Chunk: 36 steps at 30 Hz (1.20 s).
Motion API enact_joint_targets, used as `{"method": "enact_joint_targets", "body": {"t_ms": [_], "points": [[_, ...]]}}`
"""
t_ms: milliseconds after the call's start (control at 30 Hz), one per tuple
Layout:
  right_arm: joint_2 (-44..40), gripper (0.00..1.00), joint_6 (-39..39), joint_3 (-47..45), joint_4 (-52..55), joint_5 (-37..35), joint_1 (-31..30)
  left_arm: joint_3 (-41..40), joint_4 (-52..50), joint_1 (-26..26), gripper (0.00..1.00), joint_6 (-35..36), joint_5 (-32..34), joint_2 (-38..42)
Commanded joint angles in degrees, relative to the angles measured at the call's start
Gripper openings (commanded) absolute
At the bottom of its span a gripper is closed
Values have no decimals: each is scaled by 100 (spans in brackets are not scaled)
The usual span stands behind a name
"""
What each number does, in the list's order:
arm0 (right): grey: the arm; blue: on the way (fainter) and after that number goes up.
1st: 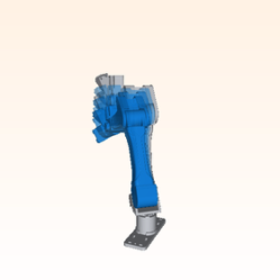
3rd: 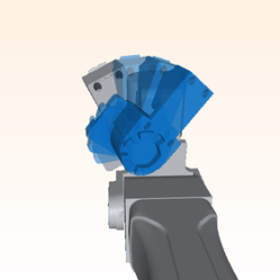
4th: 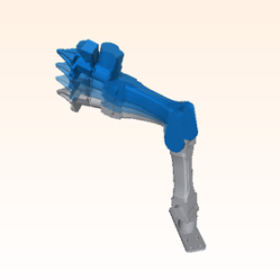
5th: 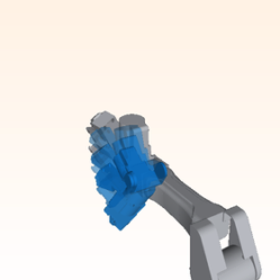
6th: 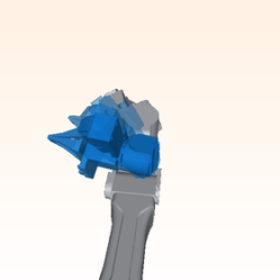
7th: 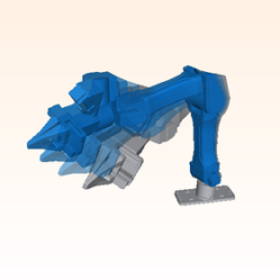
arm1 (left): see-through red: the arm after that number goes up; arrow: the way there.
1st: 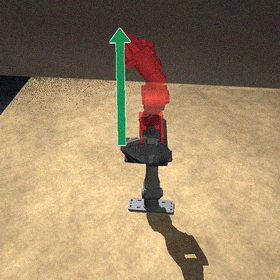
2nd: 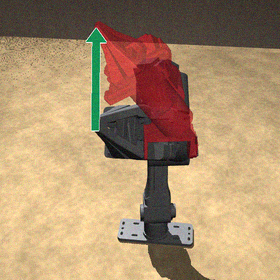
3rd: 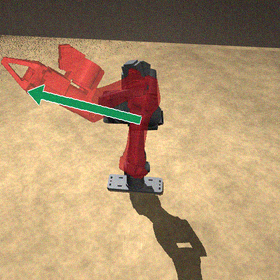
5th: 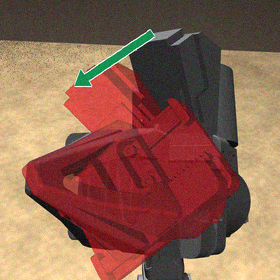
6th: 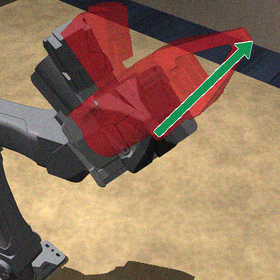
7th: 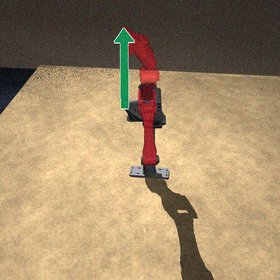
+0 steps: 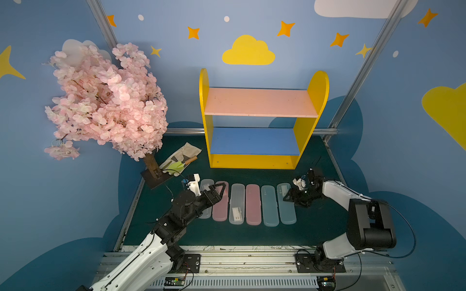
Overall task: Remove the pencil cases from the shelf
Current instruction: Place the pencil case at the center of the board.
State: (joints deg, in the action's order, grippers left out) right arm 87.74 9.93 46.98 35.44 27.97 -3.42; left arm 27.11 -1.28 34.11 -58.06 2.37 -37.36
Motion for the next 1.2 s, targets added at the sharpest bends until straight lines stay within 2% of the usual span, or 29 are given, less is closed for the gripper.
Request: {"method": "enact_joint_targets", "body": {"t_ms": [0,467,1167], "points": [[84,67,7,162,209,-128,5,-83,-77,-35,99,126,70,54],[177,72,7,293,235,-217,7,-145,-329,-71,100,497,431,167],[349,73,79,423,72,-37,-256,-196,-250,-132,100,527,387,75]]}}
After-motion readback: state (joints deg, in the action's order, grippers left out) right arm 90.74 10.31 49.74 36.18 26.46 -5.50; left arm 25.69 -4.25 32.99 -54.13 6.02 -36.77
